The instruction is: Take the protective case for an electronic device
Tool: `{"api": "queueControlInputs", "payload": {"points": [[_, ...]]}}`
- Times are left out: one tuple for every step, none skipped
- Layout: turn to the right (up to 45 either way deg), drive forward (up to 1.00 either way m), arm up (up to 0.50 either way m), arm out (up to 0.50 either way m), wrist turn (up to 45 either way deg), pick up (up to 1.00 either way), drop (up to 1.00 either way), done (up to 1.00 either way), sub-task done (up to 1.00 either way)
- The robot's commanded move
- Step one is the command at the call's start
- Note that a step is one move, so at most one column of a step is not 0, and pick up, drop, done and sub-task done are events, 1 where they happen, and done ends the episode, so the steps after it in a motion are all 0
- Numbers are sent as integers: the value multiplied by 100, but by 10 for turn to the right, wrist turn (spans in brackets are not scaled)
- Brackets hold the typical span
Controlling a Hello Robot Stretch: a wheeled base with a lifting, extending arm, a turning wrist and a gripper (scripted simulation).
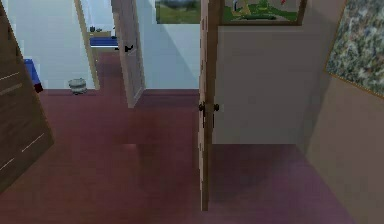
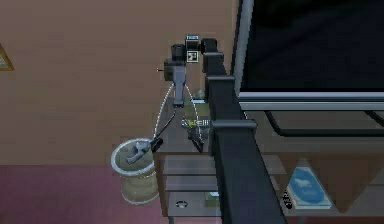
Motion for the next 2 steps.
{"api": "queueControlInputs", "payload": {"points": [[0,0,0,0,450,0,0,0,0],[0,0,0,0,450,0,0,0,0]]}}
